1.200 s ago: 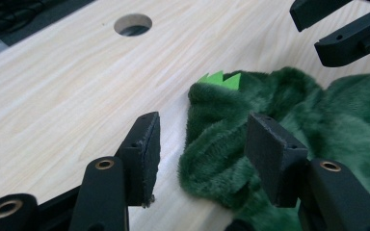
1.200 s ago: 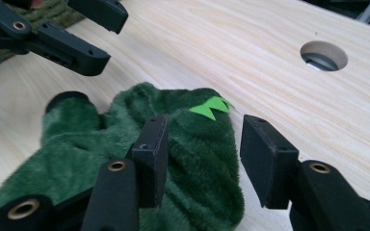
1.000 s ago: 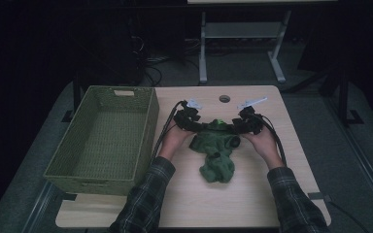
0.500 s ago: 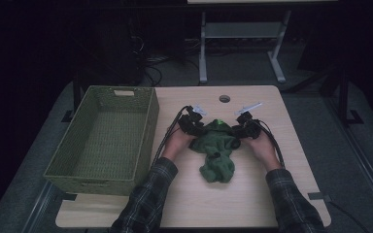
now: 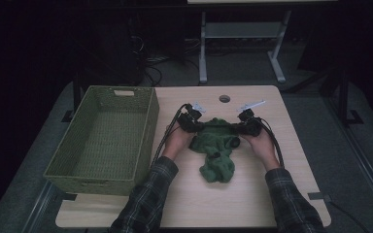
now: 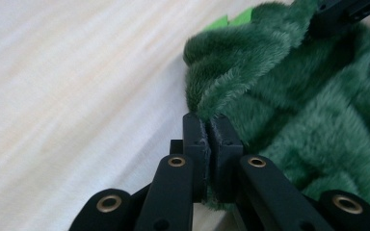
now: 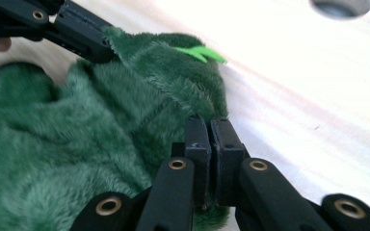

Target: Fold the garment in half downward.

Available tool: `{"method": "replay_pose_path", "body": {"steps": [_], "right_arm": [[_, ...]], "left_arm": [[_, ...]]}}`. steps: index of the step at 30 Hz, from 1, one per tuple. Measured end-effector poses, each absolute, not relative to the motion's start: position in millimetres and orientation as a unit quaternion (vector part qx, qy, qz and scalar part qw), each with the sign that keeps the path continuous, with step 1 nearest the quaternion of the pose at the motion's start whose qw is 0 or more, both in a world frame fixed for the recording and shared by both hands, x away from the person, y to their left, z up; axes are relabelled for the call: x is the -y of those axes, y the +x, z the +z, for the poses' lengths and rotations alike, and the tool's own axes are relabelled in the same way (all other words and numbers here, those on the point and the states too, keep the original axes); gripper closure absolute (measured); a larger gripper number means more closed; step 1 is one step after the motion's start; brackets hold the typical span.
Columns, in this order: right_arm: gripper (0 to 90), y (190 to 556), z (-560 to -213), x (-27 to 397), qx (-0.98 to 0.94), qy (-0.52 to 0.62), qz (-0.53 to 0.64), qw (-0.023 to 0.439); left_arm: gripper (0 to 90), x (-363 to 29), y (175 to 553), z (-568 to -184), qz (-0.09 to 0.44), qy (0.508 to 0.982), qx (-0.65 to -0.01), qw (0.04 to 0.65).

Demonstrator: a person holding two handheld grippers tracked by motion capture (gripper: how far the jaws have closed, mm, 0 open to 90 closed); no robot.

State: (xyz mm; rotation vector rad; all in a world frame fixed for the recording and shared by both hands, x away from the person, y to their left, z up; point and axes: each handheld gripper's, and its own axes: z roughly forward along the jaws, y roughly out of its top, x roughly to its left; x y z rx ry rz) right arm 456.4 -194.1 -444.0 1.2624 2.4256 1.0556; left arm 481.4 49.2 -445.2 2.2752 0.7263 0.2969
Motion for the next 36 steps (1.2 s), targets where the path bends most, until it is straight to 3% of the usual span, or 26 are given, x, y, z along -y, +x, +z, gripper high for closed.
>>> {"method": "replay_pose_path", "body": {"steps": [13,36], "right_arm": [[87.5,448,-408,205,-0.806,0.421,0.401,0.111],[87.4,377,-394,209,-0.813,0.348,0.452,0.115]], "left_arm": [[86.6,-54,464,-400,0.145,0.862,-0.264,0.407],[86.6,-71,386,-392,0.149,0.855,-0.22,0.446]]}}
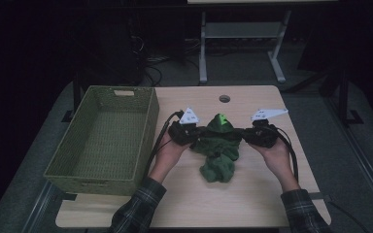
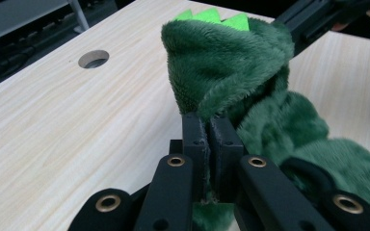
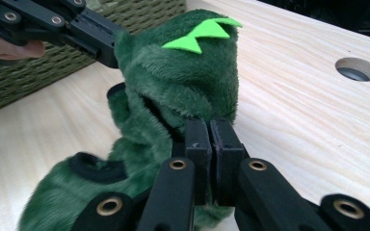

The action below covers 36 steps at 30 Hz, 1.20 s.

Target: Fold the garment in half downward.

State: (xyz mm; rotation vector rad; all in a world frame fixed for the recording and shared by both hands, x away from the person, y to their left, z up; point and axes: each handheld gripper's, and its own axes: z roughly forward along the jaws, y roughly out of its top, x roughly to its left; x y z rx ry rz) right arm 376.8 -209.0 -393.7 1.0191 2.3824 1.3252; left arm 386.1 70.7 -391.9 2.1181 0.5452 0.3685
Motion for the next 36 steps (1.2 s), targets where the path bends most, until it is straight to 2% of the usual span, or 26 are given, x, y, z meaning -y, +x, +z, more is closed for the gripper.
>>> {"method": "replay_pose_path", "body": {"steps": [15,36], "right_arm": [[87.3,326,-395,205,-0.829,0.311,0.456,0.096],[86.9,276,-424,207,-0.84,0.301,0.447,0.06]], "left_arm": [[86.7,-86,335,-399,0.123,0.858,-0.188,0.462],[86.8,-91,296,-435,0.063,0.876,-0.162,0.449]]}}
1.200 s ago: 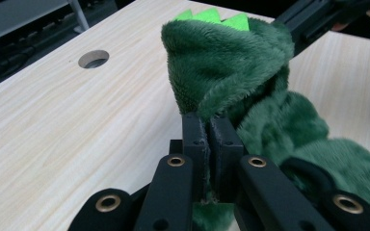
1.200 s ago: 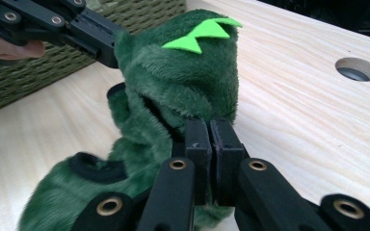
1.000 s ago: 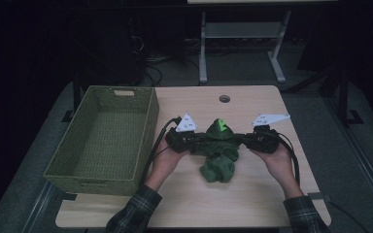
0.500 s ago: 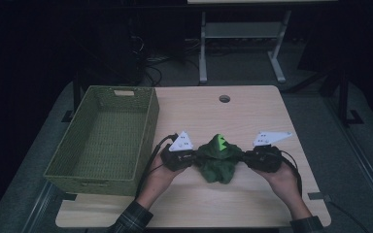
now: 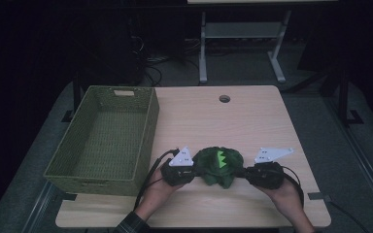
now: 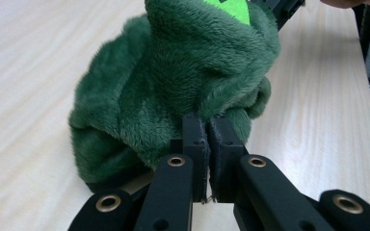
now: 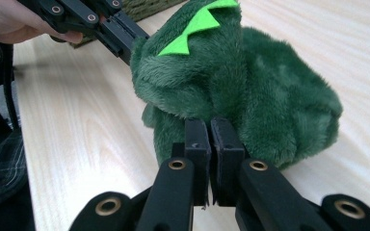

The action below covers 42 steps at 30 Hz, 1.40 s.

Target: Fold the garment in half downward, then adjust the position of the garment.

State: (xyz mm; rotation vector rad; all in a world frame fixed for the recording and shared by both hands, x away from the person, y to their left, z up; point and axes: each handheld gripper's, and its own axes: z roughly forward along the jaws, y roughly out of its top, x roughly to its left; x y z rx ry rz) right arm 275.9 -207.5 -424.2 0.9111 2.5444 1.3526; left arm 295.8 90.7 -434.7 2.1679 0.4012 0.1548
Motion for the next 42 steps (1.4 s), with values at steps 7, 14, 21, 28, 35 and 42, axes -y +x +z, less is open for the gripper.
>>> {"method": "replay_pose_path", "body": {"steps": [7,14,21,28,35,42], "right_arm": [[86.1,266,-438,209,-0.843,0.308,0.44,0.041],[86.3,266,-454,205,-0.853,0.315,0.415,0.025],[86.5,267,-463,198,-0.862,0.313,0.398,0.013],[84.5,265,-462,197,-0.862,0.312,0.398,0.012],[69.6,259,-452,205,-0.85,0.315,0.421,0.019],[63.3,251,-439,219,-0.839,0.315,0.444,0.025]], "left_arm": [[86.8,-88,289,-450,0.038,0.887,-0.159,0.432],[87.3,-82,288,-461,0.029,0.898,-0.152,0.411],[87.9,-80,289,-468,0.02,0.911,-0.147,0.385],[86.8,-81,284,-465,0.019,0.911,-0.147,0.384],[68.1,-88,280,-450,0.014,0.895,-0.159,0.418],[60.3,-98,269,-436,0.021,0.891,-0.158,0.425]]}}
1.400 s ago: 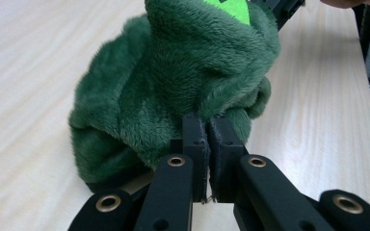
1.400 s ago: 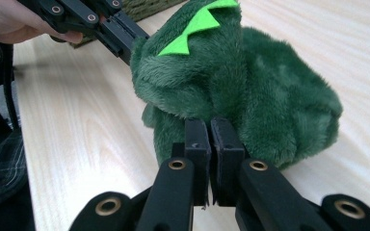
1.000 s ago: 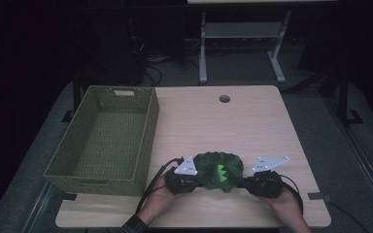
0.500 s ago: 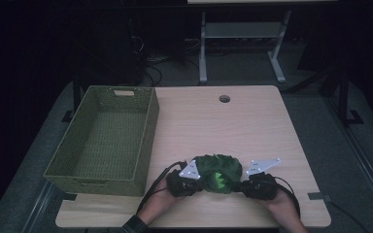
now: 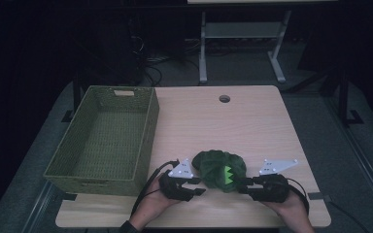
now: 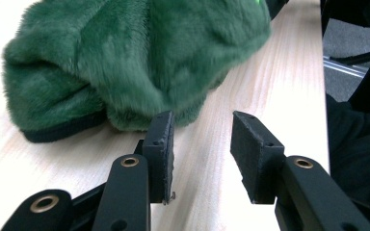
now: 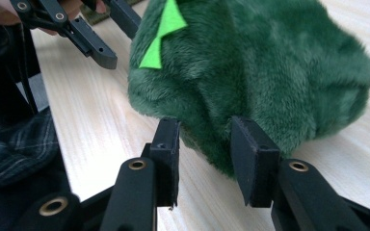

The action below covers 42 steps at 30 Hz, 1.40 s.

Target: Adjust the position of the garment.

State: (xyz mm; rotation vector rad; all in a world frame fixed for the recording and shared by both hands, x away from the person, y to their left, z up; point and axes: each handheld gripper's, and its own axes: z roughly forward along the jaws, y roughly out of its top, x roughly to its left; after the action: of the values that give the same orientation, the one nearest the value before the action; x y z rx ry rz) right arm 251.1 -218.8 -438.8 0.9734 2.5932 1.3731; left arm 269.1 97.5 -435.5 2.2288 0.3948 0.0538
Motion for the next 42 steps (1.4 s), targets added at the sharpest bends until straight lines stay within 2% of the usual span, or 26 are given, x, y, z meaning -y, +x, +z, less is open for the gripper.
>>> {"method": "replay_pose_path", "body": {"steps": [11,13,18,21,26,31,42], "right_arm": [[58.0,242,-414,222,-0.836,0.287,0.467,0.035],[62.3,244,-413,224,-0.834,0.291,0.468,0.038],[80.1,260,-417,222,-0.834,0.304,0.457,0.048],[85.2,270,-427,215,-0.844,0.311,0.434,0.042],[88.6,276,-446,202,-0.865,0.307,0.395,0.038],[89.7,280,-459,192,-0.874,0.308,0.375,0.027],[89.6,281,-466,181,-0.879,0.304,0.367,0.027]], "left_arm": [[72.9,-94,276,-402,0.05,0.877,-0.152,0.453],[75.8,-93,281,-398,0.055,0.876,-0.152,0.455],[83.6,-84,293,-402,0.045,0.873,-0.162,0.458],[85.5,-76,296,-412,0.033,0.878,-0.166,0.448],[89.5,-74,300,-434,0.032,0.894,-0.184,0.407],[89.8,-72,301,-448,0.049,0.911,-0.185,0.366],[89.9,-67,316,-461,0.064,0.92,-0.199,0.332]]}}
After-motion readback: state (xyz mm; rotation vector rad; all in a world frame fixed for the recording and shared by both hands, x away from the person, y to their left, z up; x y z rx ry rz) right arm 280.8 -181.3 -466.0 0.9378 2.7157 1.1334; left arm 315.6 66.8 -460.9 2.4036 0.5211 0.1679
